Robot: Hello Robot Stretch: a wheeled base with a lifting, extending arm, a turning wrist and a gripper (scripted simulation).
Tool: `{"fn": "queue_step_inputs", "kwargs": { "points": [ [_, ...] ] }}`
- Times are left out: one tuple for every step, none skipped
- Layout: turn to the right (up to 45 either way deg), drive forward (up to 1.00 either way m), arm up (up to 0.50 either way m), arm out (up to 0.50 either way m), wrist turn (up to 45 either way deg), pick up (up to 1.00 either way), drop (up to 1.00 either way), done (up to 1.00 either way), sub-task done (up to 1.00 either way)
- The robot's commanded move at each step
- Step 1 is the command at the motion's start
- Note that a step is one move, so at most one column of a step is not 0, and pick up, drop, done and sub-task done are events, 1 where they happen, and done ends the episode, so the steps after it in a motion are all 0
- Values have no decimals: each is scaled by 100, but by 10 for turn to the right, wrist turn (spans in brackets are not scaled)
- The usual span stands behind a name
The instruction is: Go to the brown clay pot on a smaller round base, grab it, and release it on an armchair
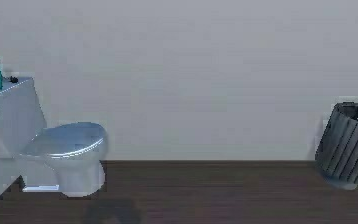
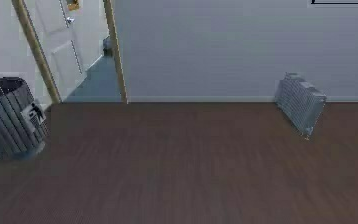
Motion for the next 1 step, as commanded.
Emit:
{"fn": "queue_step_inputs", "kwargs": {
  "points": [
    [450,0,0,0,0,0,0,0,0]
  ]
}}
